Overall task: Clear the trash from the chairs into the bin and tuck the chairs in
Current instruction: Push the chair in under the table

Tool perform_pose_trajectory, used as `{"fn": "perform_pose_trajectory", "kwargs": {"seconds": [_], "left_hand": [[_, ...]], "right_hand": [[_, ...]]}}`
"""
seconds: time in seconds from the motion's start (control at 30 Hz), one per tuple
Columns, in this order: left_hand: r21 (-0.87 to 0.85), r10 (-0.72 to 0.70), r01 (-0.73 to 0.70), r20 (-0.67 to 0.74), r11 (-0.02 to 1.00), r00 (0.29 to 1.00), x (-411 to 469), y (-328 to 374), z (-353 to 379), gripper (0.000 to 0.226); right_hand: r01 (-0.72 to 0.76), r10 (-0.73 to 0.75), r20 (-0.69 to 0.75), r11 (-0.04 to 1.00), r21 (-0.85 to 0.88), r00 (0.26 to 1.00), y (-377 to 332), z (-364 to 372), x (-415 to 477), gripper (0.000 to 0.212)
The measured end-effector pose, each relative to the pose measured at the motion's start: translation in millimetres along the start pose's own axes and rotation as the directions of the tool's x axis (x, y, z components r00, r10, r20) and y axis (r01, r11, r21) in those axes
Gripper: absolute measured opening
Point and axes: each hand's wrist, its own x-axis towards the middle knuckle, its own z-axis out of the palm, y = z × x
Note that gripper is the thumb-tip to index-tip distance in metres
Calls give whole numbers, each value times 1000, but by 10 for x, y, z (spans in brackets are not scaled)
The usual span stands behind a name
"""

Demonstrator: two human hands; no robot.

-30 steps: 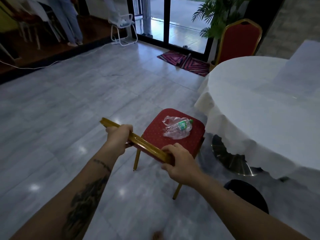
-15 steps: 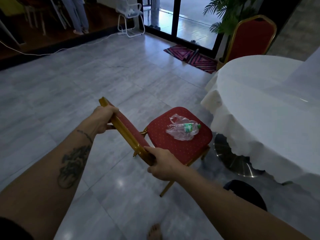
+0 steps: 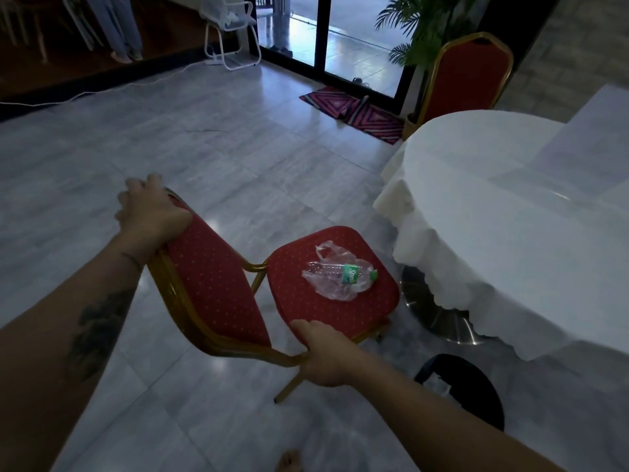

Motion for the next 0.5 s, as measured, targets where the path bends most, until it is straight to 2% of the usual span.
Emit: {"fn": "perform_pose_trajectory", "kwargs": {"seconds": [0.07,0.2,0.3,0.37,0.43,0.5], "left_hand": [[55,160,-159,-27,986,987,-78,292,157,72],[25,274,-283,183,959,944,-136,785,708,65],[-56,233,-230,401,972,886,-219,1068,1321,57],[-93,183,-158,498,983,848,-304,1183,1693,50],[-122,127,-71,544,990,829,-369,1271,2098,47],[-133,74,-3,534,991,842,-429,1307,2536,45]], "right_hand": [[-85,85,-15,996,6,996,302,-117,-24,78],[-200,202,-24,978,67,979,882,-331,-3,77],[-235,240,-34,965,120,970,1362,-485,142,77],[-243,253,-43,955,170,966,1647,-551,251,75],[-255,272,-46,940,227,961,1956,-580,391,69],[-269,300,-80,923,274,950,2281,-564,610,70]]}}
